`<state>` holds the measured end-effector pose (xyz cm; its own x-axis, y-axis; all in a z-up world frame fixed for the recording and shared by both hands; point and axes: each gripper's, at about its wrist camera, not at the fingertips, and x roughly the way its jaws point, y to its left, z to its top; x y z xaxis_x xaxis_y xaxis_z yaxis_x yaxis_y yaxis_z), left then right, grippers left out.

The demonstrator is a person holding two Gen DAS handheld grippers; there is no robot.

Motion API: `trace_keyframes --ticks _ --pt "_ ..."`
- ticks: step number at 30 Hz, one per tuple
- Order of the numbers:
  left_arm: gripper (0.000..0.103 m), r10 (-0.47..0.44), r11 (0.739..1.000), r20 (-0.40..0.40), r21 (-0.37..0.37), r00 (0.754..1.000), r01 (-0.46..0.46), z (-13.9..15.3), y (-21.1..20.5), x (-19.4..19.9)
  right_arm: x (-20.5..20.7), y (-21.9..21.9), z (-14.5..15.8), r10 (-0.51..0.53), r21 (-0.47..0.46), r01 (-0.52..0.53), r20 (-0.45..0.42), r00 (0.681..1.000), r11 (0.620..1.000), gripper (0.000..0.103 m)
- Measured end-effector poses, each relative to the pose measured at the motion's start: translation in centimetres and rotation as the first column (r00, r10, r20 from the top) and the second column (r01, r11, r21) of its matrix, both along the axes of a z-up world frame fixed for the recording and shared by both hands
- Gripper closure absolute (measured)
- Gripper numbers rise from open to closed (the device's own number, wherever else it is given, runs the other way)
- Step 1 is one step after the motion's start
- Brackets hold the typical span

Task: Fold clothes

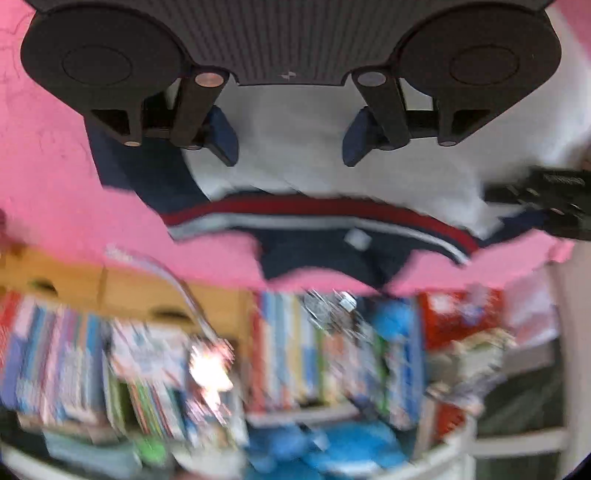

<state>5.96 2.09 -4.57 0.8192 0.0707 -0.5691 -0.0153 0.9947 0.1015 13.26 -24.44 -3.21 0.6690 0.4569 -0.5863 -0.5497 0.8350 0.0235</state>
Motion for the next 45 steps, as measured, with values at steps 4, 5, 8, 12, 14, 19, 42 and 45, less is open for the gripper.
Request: trace_keyframes --ticks 4,5,8,12,14,19,42,45 --pt "0.049 -0.003 1.0 -0.003 -0.023 1.0 0.003 0.3 0.6 0.1 -1.0 -0.6 -0.4 -0.01 -0.054 0.013 0.055 0.998 0.998 0.052" --pt "0.049 -0.004 0.999 -0.004 -0.032 1.0 0.004 0.3 0.7 0.1 -1.4 -0.8 -0.4 -0.015 -0.071 0.02 0.077 0.997 0.997 0.053" --pt "0.049 -0.006 0.999 -0.008 -0.05 1.0 0.005 0.2 0.9 0.3 -1.1 -2.3 -0.3 -0.105 -0.081 0.114 0.106 0.989 0.99 0.052" --pt "0.049 -0.007 1.0 -0.004 -0.005 1.0 0.007 0.2 0.4 0.5 1.0 -4.4 -0.5 -0.256 -0.036 0.258 0.043 0.966 0.966 0.035" --pt "0.048 0.003 1.0 0.01 0.016 1.0 -0.004 0.6 0.5 0.0 1.0 -4.5 -0.4 -0.317 -0.046 0.32 0.061 0.946 0.946 0.027" --pt "0.049 -0.03 0.998 0.143 -0.047 0.989 0.037 4.4 0.7 -5.1 -7.0 -4.4 2.4 -0.35 0.078 0.341 0.183 0.919 0.937 0.03" --pt "0.065 -0.147 0.989 -0.085 -0.005 0.985 0.147 0.7 -9.4 9.3 -20.2 3.3 -3.0 -0.104 0.173 0.088 0.086 0.991 0.981 0.069" --pt "0.063 -0.128 0.991 -0.069 -0.036 0.989 0.125 0.4 -9.1 9.7 -20.3 3.3 -3.1 -0.108 0.183 0.089 0.094 0.99 0.979 0.069"
